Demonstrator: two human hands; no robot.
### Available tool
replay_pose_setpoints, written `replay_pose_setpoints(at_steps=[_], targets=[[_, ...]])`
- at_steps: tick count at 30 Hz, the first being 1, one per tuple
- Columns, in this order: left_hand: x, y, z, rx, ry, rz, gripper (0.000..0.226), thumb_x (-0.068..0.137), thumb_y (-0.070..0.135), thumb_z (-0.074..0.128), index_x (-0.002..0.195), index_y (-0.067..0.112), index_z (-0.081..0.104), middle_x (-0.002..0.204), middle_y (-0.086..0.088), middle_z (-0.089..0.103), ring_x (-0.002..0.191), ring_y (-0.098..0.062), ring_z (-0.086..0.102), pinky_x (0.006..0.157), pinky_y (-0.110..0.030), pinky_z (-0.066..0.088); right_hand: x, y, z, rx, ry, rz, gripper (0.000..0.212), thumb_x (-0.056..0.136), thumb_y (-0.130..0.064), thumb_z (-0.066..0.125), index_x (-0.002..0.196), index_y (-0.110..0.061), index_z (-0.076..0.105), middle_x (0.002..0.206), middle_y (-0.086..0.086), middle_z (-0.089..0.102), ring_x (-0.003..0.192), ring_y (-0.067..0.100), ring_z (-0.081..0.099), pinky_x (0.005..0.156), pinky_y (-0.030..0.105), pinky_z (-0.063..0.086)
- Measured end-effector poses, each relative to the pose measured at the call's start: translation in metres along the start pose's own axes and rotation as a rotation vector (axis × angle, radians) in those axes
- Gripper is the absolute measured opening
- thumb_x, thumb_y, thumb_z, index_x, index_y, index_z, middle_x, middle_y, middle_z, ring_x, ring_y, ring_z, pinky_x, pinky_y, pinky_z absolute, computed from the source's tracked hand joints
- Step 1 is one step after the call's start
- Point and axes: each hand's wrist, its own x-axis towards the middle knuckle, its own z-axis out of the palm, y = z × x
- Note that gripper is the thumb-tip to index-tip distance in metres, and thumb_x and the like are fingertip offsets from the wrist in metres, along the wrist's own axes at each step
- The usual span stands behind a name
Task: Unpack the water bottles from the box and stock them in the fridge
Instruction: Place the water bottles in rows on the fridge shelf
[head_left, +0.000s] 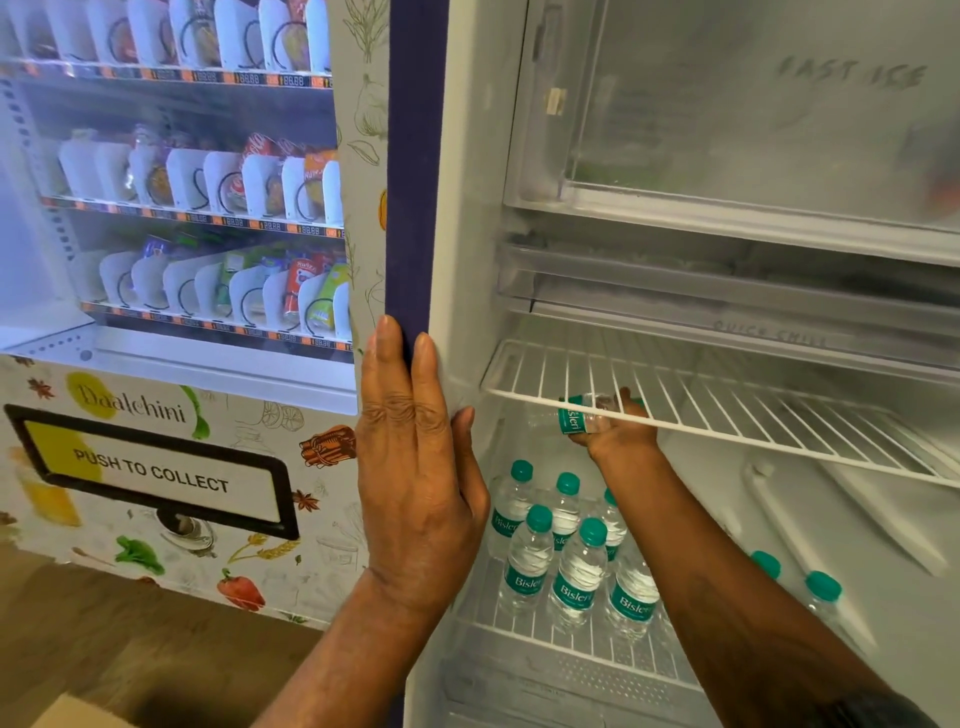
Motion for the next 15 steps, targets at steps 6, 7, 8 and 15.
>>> replay_pose_setpoints(at_steps=[6,7,8,15], targets=[[-0.001,0.0,0.0,0.014,0.008,0.007,0.058,0.1,-0.001,0.062,0.15,-0.014,0.033,0.162,-0.025,0.019,0.156,-0.04,0.022,0.127,-0.05,0.026,0.007,0.012,0.007,-0.188,-0.071,-0.192,0.028,0.084,-0.017,0.076,0.109,-0.016,0.063,0.113,0.011,0.066,0.095,0.027,0.067,0.087,0.049,0.056],[-0.001,0.0,0.0,0.018,0.01,0.009,0.059,0.1,-0.002,0.063,0.149,-0.014,0.033,0.162,-0.026,0.019,0.156,-0.04,0.022,0.126,-0.051,0.027,0.006,0.016,0.008,-0.259,-0.086,-0.213,0.023,0.084,-0.017,0.077,0.101,-0.019,0.062,0.11,0.009,0.066,0.093,0.025,0.066,0.087,0.046,0.057],[-0.001,0.0,0.001,0.021,0.011,0.011,0.059,0.099,-0.003,0.063,0.149,-0.014,0.034,0.162,-0.026,0.02,0.155,-0.041,0.023,0.126,-0.051,0.027,0.008,0.019,0.009,-0.35,-0.091,-0.239,0.021,0.082,-0.018,0.078,0.096,-0.021,0.062,0.109,0.008,0.067,0.094,0.025,0.066,0.088,0.046,0.057],[0.001,0.0,0.001,0.037,-0.002,0.006,0.062,0.098,-0.003,0.064,0.15,-0.011,0.03,0.161,-0.027,0.019,0.155,-0.044,0.023,0.128,-0.047,0.022,0.009,0.035,0.012,-0.876,-0.177,-0.414,0.036,0.078,-0.024,0.082,0.107,-0.011,0.065,0.109,0.01,0.069,0.093,0.022,0.064,0.085,0.037,0.057]])
